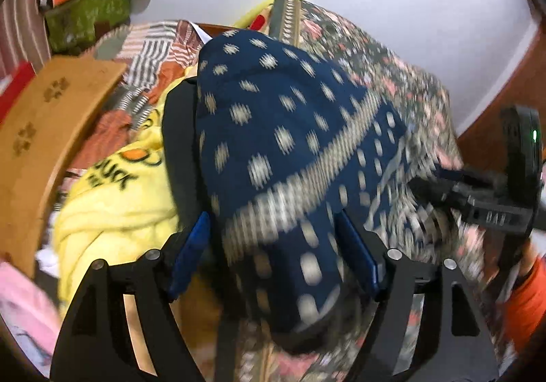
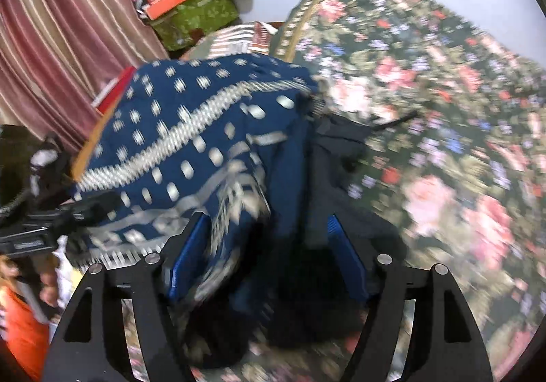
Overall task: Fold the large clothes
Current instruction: 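Lower the folded bundle onto the bed and open both tools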
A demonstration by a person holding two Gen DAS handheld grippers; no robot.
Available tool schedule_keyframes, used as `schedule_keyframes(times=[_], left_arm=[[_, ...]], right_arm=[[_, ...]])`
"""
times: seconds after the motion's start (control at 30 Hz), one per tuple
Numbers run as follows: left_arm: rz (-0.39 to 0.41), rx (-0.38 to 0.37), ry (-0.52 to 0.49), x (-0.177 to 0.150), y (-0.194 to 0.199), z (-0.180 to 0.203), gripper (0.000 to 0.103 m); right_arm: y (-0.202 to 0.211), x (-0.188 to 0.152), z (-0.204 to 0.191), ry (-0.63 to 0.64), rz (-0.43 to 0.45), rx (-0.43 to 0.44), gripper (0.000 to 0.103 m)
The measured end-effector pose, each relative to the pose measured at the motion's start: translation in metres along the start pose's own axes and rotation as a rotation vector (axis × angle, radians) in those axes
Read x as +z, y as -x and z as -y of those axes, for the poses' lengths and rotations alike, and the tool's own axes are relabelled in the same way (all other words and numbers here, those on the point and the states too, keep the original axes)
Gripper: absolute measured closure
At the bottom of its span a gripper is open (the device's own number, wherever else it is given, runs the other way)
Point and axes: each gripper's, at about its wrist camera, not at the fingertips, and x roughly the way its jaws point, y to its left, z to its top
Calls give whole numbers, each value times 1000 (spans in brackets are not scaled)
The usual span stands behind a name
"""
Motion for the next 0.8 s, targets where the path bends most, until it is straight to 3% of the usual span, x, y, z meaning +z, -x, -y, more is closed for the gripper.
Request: schedule_keyframes(times=[0.07,0.17,0.33,0.5,0.8], left_arm=[[19,57,-45,-17,15,9,26],[34,86,-20,-34,36,10,26],[73,111,31,-46,82,17,26],[237,165,-33,-56,161,56,26],[620,101,-100,-108,317,141,26]], right_arm=[[9,-14,3,13,1,-54,34],[31,-30,3,-13,9,-76,34],[93,-44,-14,-44,78,4,34],[182,-51,-59,31,288,59,34],[324,-114,-130,130,672,81,34]])
